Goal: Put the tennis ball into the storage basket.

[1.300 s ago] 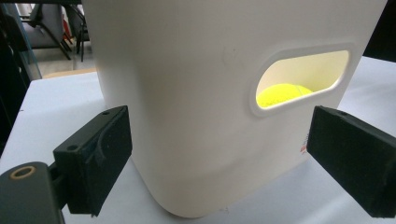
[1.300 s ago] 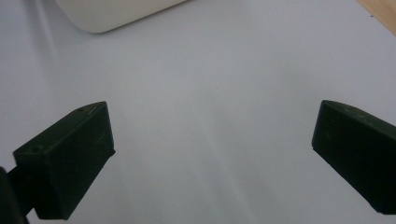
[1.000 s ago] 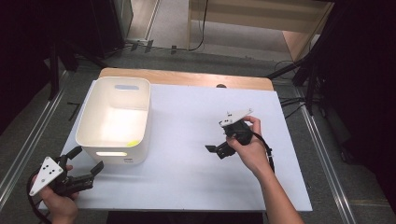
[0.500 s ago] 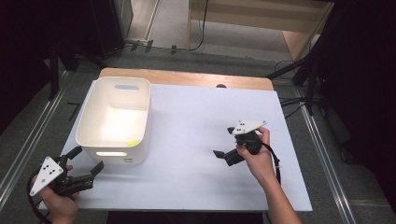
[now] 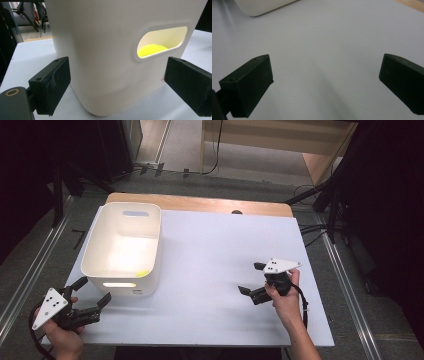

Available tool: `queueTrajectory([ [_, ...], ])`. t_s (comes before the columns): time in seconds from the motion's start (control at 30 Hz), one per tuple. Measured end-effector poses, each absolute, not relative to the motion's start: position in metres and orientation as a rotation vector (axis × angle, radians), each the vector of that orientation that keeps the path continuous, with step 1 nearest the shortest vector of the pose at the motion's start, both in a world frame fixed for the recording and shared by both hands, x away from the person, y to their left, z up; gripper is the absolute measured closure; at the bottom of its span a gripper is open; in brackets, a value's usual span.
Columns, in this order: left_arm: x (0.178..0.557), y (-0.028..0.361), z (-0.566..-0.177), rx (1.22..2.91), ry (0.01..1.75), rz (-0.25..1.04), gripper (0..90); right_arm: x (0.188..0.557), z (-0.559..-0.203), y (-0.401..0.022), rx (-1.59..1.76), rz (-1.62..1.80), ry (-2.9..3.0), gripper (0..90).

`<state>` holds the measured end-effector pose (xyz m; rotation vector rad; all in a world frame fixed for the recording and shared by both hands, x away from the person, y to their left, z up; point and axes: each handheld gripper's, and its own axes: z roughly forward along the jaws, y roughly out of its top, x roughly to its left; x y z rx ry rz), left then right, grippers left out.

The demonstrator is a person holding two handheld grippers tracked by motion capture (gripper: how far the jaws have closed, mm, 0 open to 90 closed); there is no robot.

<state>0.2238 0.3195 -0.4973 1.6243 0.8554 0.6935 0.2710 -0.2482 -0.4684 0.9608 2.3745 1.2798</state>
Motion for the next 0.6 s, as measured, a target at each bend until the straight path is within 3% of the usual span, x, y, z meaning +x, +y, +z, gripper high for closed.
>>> queueTrajectory([
  [0.6,0.223,0.319,-0.497,1.624,0.854,0.696,7.3,0.248,-0.485,-0.284,1.028,1.339,2.265,0.0],
])
